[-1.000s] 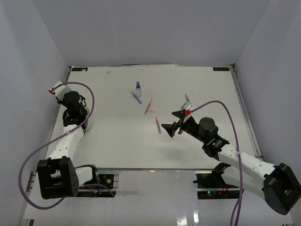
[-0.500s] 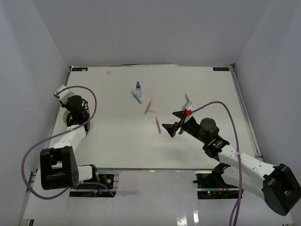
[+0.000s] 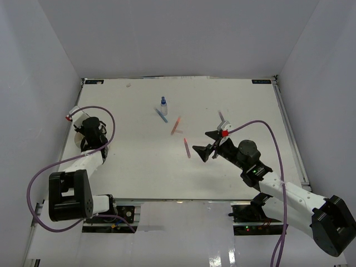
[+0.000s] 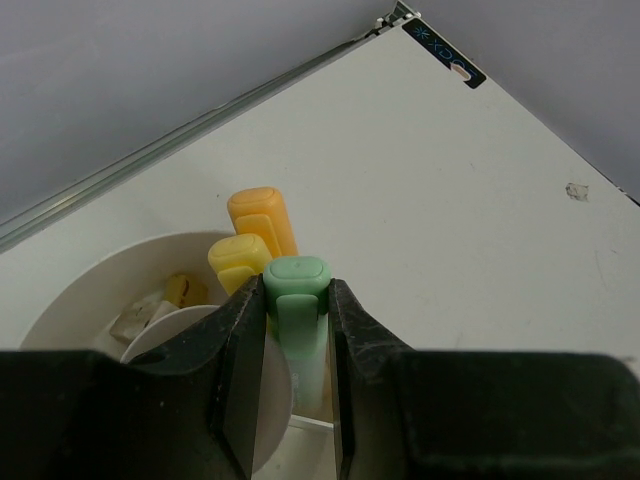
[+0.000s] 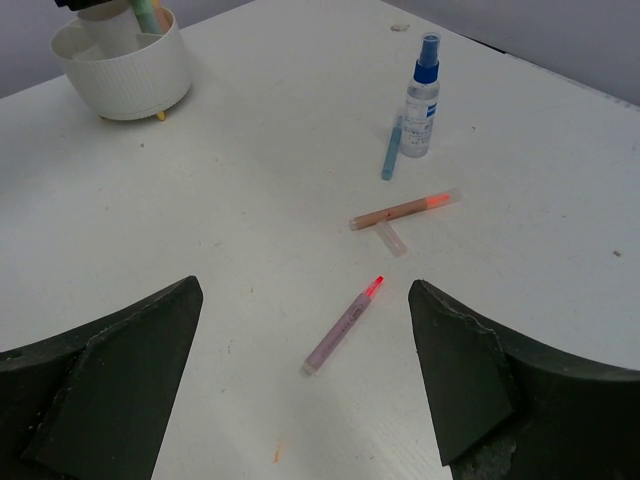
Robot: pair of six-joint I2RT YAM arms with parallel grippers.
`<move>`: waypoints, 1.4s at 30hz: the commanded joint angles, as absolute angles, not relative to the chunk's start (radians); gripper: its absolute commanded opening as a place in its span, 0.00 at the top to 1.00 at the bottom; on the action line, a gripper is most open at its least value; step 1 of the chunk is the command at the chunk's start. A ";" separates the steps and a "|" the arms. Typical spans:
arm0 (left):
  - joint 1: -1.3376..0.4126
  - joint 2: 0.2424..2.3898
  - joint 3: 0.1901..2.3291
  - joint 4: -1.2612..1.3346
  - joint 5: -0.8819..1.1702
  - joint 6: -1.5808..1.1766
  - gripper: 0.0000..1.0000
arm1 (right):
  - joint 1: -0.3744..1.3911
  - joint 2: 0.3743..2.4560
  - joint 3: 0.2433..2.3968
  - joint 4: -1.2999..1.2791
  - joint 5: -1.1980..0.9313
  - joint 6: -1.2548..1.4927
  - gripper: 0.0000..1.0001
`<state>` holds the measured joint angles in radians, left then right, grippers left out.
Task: Sort the stationery into containers
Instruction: Place the pen in the storage box.
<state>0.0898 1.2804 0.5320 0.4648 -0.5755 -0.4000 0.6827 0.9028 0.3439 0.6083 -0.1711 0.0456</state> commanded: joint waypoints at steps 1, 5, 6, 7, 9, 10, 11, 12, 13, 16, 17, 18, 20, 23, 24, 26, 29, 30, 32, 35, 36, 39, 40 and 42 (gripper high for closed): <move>0.095 1.285 0.529 0.454 -0.571 -0.413 0.98 | 0.677 0.885 0.336 0.667 -0.173 0.046 0.10; 0.095 1.270 0.545 0.428 -0.568 -0.419 0.82 | 0.676 0.881 0.334 0.666 -0.172 0.046 0.10; 0.094 1.266 0.545 0.422 -0.569 -0.420 0.78 | 0.676 0.879 0.334 0.666 -0.172 0.046 0.10; 0.094 1.262 0.546 0.411 -0.572 -0.420 0.71 | 0.675 0.876 0.333 0.664 -0.173 0.046 0.10; 0.094 1.247 0.558 0.387 -0.580 -0.434 0.64 | 0.675 0.874 0.333 0.666 -0.173 0.046 0.10; 0.094 1.241 0.563 0.376 -0.578 -0.437 0.61 | 0.675 0.870 0.333 0.666 -0.175 0.046 0.10; 0.094 1.223 0.566 0.361 -0.577 -0.442 0.54 | 0.675 0.868 0.331 0.664 -0.173 0.046 0.10; 0.094 1.213 0.574 0.350 -0.577 -0.448 0.51 | 0.675 0.864 0.331 0.666 -0.173 0.046 0.10; 0.094 1.203 0.578 0.332 -0.577 -0.451 0.48 | 0.675 0.864 0.331 0.666 -0.176 0.046 0.10; 0.095 1.164 0.598 0.295 -0.568 -0.451 0.39 | 0.673 0.858 0.330 0.664 -0.183 0.048 0.10; 0.094 1.158 0.609 0.278 -0.566 -0.451 0.36 | 0.673 0.857 0.330 0.664 -0.183 0.048 0.10; 0.094 1.149 0.632 0.246 -0.569 -0.451 0.34 | 0.673 0.854 0.330 0.666 -0.186 0.048 0.10; 0.095 1.138 0.658 0.207 -0.566 -0.452 0.31 | 0.673 0.851 0.330 0.663 -0.186 0.048 0.10; 0.094 1.109 0.706 0.132 -0.554 -0.454 0.27 | 0.672 0.844 0.331 0.661 -0.176 0.048 0.10; 0.095 1.100 0.716 0.114 -0.549 -0.454 0.22 | 0.670 0.836 0.331 0.657 -0.170 0.045 0.10; 0.094 1.074 0.767 0.034 -0.528 -0.442 0.14 | 0.663 0.827 0.347 0.617 -0.128 0.045 0.10; 0.094 1.045 0.853 -0.102 -0.480 -0.428 0.02 | 0.637 0.844 0.397 0.528 -0.060 0.046 0.10; 0.094 1.037 0.868 -0.123 -0.462 -0.420 0.02 | 0.629 0.851 0.412 0.505 -0.049 0.045 0.10; 0.094 1.011 0.911 -0.188 -0.389 -0.408 0.02 | 0.598 0.885 0.458 0.462 -0.016 0.049 0.10; 0.094 0.988 0.945 -0.242 -0.281 -0.379 0.02 | 0.559 0.929 0.524 0.365 0.049 0.066 0.09; 0.094 0.985 0.953 -0.248 -0.203 -0.377 0.02 | 0.551 0.963 0.540 0.316 0.066 0.072 0.09; 0.094 0.979 0.971 -0.271 -0.025 -0.380 0.02 | 0.496 1.038 0.606 0.234 0.094 0.103 0.07; 0.094 0.980 0.976 -0.273 0.029 -0.387 0.02 | 0.477 1.063 0.624 0.212 0.095 0.113 0.06; 0.092 0.994 0.982 -0.275 0.145 -0.391 0.02 | 0.425 1.133 0.676 0.174 0.100 0.133 0.04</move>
